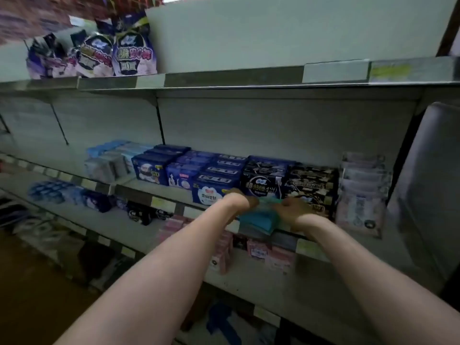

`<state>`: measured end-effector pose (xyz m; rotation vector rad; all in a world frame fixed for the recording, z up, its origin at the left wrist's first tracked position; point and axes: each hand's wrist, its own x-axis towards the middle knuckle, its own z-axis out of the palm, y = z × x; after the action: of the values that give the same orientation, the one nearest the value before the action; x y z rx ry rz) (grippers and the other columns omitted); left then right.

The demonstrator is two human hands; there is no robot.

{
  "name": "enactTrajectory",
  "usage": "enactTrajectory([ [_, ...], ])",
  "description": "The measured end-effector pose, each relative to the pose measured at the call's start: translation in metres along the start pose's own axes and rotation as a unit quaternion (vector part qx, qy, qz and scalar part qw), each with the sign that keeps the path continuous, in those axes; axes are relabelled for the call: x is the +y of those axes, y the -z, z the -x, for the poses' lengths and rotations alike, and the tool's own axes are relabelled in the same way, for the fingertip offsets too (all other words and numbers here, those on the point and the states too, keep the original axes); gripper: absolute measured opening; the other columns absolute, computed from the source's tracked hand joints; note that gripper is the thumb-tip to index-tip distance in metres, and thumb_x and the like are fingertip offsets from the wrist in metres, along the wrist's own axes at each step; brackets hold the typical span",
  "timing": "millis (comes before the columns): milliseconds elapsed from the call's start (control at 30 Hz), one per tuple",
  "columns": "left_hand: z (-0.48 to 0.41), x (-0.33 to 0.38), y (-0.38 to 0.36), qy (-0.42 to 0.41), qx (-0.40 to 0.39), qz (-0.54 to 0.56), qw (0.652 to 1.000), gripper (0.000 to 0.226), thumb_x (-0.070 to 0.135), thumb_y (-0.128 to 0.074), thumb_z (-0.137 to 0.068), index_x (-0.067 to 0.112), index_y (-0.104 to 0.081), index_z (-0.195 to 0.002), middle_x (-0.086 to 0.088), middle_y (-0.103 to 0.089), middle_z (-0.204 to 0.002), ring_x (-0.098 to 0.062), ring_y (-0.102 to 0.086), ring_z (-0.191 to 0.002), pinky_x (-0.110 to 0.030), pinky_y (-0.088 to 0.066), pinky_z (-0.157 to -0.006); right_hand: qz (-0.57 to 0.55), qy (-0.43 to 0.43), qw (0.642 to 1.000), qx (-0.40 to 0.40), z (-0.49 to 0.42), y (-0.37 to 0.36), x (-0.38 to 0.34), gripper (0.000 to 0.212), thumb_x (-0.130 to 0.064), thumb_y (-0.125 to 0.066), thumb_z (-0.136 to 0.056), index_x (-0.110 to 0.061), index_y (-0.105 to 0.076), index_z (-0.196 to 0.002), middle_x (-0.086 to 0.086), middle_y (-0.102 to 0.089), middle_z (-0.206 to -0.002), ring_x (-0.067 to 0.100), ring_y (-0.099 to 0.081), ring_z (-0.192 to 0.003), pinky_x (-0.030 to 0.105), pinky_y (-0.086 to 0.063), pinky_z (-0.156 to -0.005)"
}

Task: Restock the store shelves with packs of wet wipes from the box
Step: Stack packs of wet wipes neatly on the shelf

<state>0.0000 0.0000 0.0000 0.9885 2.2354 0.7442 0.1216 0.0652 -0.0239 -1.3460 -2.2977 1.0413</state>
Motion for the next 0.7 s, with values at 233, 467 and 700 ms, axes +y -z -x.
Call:
enactTrajectory([
  [233, -0.043, 0.003, -0.009, 0.015, -0.03, 0.02, 0.999, 0.043, 0.024, -0.051, -0.099, -0.002, -0.049, -0.133, -0.01, -0.05, -0.103, -0.021, -0.044, -0.094, -0.028, -0.038, -0.076, -0.039, -0.053, 0.997, -0.035, -0.049, -0.01, 0.013, 0.042, -0.039, -0.047, -0.098, -0.001, -0.053, -0.114, 0.009, -0.051, -0.099, 0.018, -0.052, -0.078, 0.027, -0.042, -0.066],
  [467, -0.067, 0.0, -0.026, 0.096, -0.087, 0.052, 0.99, 0.044, 0.032, -0.054, -0.096, 0.009, -0.047, -0.133, -0.014, -0.056, -0.129, -0.03, -0.057, -0.113, -0.041, -0.054, -0.087, -0.064, -0.051, 0.996, -0.044, -0.067, -0.015, 0.023, 0.039, -0.032, -0.044, -0.101, -0.012, -0.044, -0.066, 0.003, -0.045, -0.069, 0.013, -0.043, -0.061, 0.025, -0.032, -0.053],
  [700, -0.074, 0.001, -0.033, 0.089, -0.096, 0.162, 0.978, 0.035, 0.019, -0.053, -0.099, 0.0, -0.051, -0.128, -0.019, -0.058, -0.127, -0.022, -0.057, -0.089, -0.031, -0.051, -0.08, -0.096, -0.026, 0.993, -0.071, -0.066, -0.028, 0.026, 0.023, -0.021, -0.043, -0.098, -0.006, -0.06, -0.099, 0.008, -0.059, -0.086, 0.018, -0.053, -0.072, 0.025, -0.037, -0.057],
])
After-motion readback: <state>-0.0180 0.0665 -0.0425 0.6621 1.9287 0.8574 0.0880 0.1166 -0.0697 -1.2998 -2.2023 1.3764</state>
